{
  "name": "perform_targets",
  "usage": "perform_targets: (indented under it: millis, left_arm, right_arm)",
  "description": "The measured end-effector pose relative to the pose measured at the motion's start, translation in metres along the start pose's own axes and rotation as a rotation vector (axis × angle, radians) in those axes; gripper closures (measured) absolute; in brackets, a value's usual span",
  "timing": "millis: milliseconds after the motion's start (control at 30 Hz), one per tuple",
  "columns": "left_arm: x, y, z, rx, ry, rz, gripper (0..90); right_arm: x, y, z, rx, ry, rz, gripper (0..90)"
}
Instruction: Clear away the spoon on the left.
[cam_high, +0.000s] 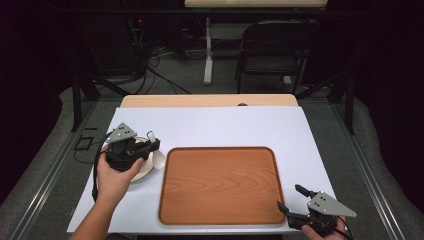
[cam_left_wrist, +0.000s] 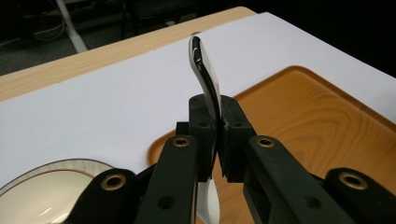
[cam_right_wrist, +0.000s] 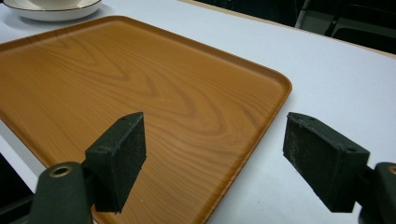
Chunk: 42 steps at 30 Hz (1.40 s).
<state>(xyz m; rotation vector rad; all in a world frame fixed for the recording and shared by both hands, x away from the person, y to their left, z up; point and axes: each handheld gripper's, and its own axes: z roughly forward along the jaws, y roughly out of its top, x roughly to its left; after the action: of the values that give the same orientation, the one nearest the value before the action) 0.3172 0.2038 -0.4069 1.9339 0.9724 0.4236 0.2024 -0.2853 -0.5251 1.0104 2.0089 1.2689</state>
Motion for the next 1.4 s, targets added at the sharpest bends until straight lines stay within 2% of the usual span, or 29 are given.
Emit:
perform_targets:
  millis: [500, 567, 933, 1400]
  left_arm:
    - [-0.016, 0.0, 0.023, 0.07, -0.095, 0.016, 85.3]
    - [-0.019, -0.003, 0.028, 0.086, -0.116, 0.015, 85.3]
    - [-0.03, -0.014, 0.043, 0.144, -0.153, 0.012, 85.3]
    - [-0.046, -0.034, 0.066, 0.213, -0.223, -0.006, 85.3]
  right_arm:
    - [0.0, 0.0, 0.0, -0.001, 0.001, -0.001, 20.8]
    - [0.0, 0.0, 0.0, -0.002, 0.0, -0.002, 20.8]
    - [0.0, 0.0, 0.0, -0.001, 0.001, -0.004, 20.8]
    - [0.0, 0.0, 0.0, -0.003, 0.001, -0.004, 20.9]
